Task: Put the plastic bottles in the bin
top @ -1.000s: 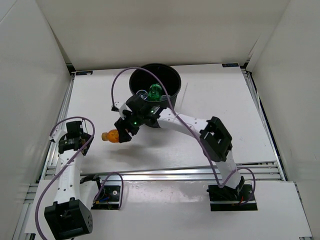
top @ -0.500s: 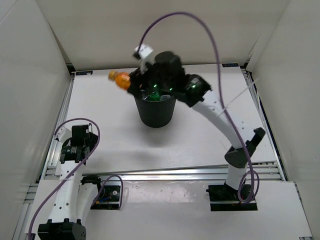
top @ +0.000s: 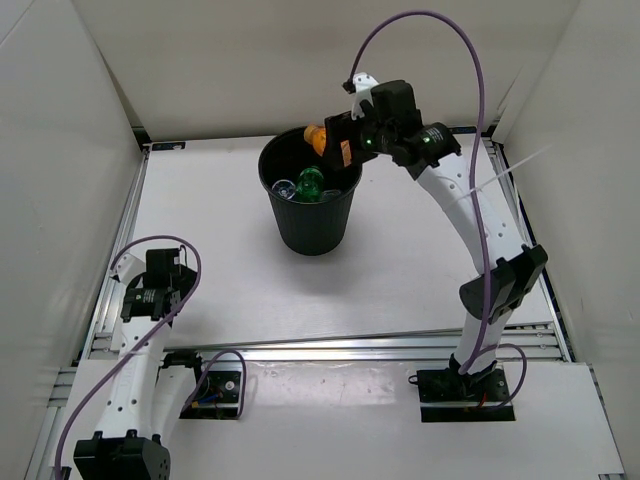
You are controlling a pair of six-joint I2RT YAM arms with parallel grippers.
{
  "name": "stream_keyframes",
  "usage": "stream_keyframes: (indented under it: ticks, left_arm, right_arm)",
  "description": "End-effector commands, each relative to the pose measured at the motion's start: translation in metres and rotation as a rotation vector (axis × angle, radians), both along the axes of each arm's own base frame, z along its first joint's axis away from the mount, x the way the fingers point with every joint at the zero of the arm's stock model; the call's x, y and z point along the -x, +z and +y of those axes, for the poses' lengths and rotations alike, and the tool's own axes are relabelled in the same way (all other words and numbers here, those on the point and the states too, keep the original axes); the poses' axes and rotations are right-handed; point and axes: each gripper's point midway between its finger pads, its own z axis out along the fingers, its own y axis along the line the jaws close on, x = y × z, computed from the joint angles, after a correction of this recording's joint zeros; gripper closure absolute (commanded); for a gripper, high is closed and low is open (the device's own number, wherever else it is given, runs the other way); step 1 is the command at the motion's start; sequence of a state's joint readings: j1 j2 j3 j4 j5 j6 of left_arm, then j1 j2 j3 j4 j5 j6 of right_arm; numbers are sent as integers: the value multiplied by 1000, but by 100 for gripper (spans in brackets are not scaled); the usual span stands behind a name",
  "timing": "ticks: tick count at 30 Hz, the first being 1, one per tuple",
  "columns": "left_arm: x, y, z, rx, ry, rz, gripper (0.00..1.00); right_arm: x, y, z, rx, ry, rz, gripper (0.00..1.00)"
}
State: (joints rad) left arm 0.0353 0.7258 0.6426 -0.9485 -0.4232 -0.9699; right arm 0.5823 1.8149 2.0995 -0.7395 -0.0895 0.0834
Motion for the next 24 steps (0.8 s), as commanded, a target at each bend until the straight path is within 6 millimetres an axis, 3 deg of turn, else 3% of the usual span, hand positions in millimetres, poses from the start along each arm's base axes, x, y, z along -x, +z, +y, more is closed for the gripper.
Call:
stream_keyframes:
  ticks: [1,4,7,10,13,14,15,18,19,21,22,24]
  left_arm:
    - [2,-5,3,-18,12,19,0]
    - [0,-6,3,-18,12,36,0]
    - [0,-4,4,-28,-6,46,0]
    - [-1,-5,2,-21,-11,46,0]
    - [-3,-5,2,-21,-11,46,0]
    - [-2,-7,3,-26,-20,60,0]
    - [-2,-7,3,-30,-27,65,0]
    - [-6,0,0,-30,-61,61,0]
    - [-6,0,0,-30,-61,61,0]
    - [-7,-1,0,-31,-61,49,0]
    - [-7,-1,0,-31,-61,49,0]
    - [-7,0,2,-39,-56,50,0]
  right_arm:
    - [10,26,6,-75,51,-29,0]
    - [12,41,0,-100,7,-45,0]
    - [5,46,-32,-127,-204,-1,0]
    - [8,46,-53,-101,-222,10,0]
    - [14,32,-79,-89,-260,108,0]
    - [14,18,-83,-112,-303,200,0]
    - [26,12,-94,-106,-329,292,0]
    - [35,-1,-115,-177,-391,453,0]
    - [39,-17,-116,-174,-387,496,0]
    - [54,-10,-116,-185,-322,448,0]
    - [55,-21,-116,-170,-295,430,0]
    - [63,-10,-121,-188,-275,378,0]
